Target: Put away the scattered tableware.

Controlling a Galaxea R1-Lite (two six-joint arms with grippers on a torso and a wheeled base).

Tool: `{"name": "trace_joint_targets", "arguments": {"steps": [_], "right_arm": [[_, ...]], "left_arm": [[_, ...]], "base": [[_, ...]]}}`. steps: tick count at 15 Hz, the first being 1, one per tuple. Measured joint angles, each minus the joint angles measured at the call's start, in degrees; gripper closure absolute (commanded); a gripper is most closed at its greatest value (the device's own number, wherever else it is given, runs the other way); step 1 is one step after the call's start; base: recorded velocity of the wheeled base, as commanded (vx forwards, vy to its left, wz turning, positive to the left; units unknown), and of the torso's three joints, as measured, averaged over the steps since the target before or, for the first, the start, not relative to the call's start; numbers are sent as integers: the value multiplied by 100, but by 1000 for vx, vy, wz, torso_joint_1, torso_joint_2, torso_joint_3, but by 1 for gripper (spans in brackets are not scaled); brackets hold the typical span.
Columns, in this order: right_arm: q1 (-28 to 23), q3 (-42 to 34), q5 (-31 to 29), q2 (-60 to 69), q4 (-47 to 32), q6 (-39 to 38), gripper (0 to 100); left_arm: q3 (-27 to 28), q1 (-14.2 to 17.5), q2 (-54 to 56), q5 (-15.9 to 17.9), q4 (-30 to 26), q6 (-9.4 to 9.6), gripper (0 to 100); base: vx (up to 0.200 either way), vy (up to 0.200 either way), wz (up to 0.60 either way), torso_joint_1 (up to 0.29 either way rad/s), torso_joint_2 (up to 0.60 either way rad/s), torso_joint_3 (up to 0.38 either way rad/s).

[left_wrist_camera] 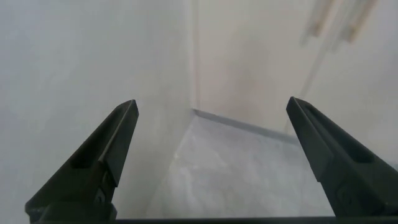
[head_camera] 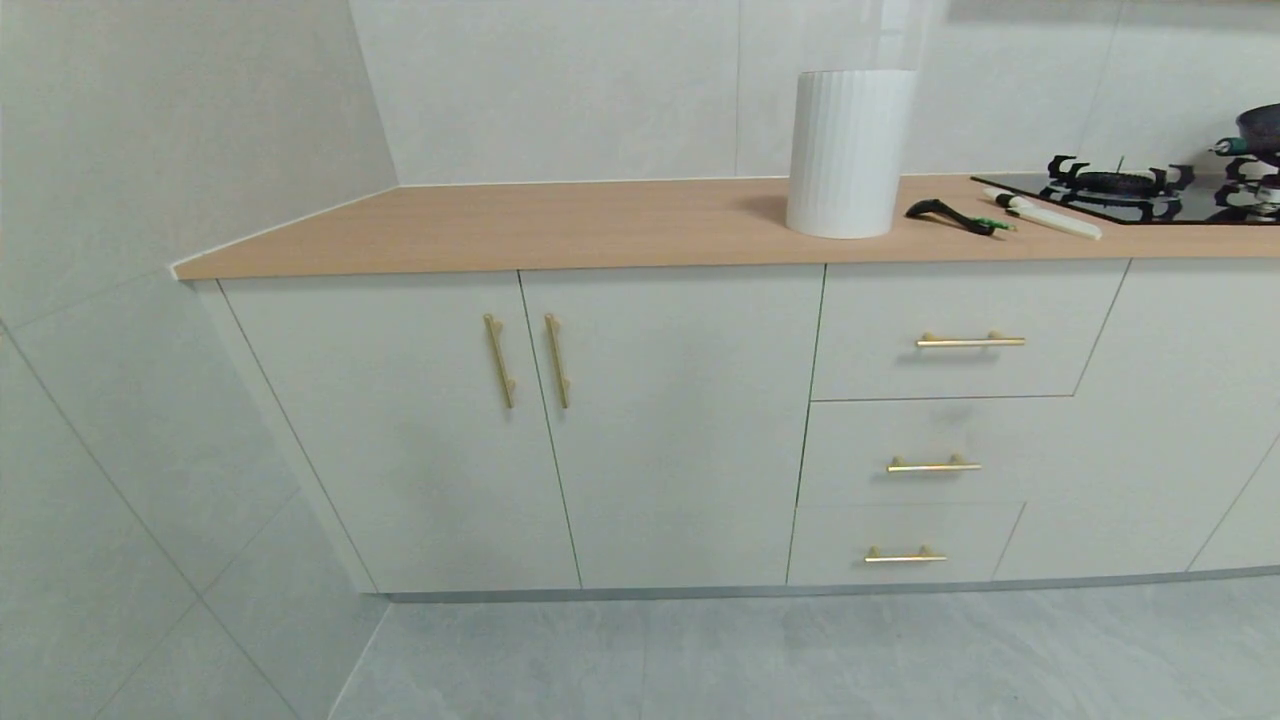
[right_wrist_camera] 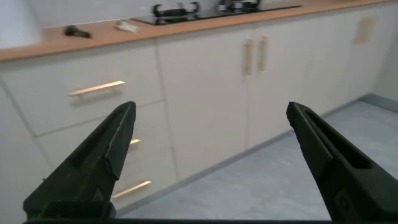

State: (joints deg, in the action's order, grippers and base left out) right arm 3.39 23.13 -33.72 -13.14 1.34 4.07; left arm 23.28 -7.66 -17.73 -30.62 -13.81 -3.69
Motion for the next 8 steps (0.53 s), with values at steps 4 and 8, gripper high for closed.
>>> {"name": "trace_joint_targets", "arguments": {"steps": [4, 8], "right_arm": [[-332, -642, -375, 1075, -372, -516, 0], [-366, -1643, -9, 1287, 22, -364, 0]], "left_arm": [[-689, 686, 1151, -17, 87, 345, 0], [-1694, 790, 1636, 1029, 708, 714, 0]], "base": [[0, 0, 0, 0, 0, 0], [0, 0, 0, 0, 0, 0]]}}
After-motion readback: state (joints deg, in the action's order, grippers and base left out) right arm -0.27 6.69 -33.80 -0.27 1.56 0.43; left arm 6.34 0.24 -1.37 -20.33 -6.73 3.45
